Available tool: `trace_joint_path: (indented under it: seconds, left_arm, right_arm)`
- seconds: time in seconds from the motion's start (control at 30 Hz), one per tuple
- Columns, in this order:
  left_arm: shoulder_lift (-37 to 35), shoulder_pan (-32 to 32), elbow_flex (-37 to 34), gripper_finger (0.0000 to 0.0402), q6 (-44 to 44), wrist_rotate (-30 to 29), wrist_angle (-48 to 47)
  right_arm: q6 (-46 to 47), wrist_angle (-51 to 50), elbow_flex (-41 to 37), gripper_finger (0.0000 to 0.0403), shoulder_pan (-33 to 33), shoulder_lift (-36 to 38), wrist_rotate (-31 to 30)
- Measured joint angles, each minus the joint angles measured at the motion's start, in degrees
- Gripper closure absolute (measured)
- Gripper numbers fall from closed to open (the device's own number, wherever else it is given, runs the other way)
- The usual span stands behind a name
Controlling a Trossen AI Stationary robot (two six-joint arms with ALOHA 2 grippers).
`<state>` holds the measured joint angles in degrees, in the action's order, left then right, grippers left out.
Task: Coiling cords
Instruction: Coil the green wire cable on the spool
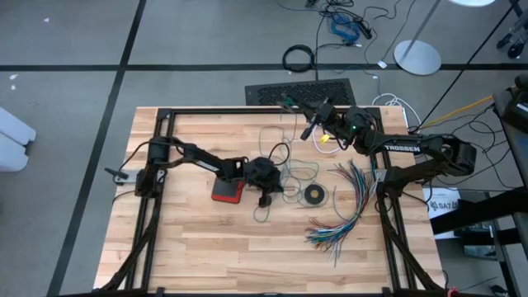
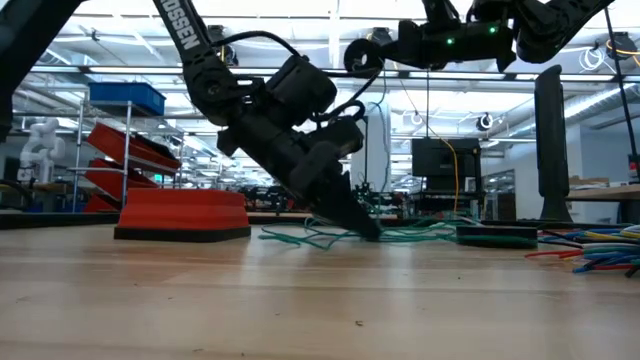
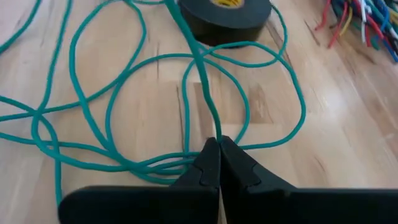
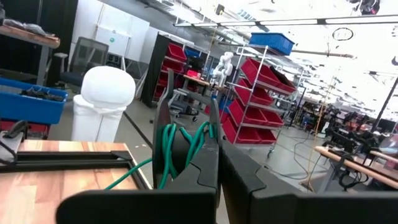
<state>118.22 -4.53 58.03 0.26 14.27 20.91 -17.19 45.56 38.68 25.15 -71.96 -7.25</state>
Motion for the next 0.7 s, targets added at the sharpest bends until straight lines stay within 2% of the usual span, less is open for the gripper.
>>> trace_joint_path:
  seconds: [0.2,0.37,0.7]
  left_arm:
    - [-0.1,0.7,0.0,0.0402,0.2,0.2,-6.0]
    - [-0.2,0.6,0.0,0.0398,0.2,3.7,-8.9]
    - [-0.1,0.6,-0.1,0.0339,-0.6,13.1,-10.7]
  right_arm:
    - [-0.1,1.8,0.0,0.0403,0.0,0.0,0.0]
    - [-0.8,3.1,0.0,0.0403,0.0,0.0,0.0]
    - [-2.0,3.9,0.0,0.0403,0.0,0.4,0.1]
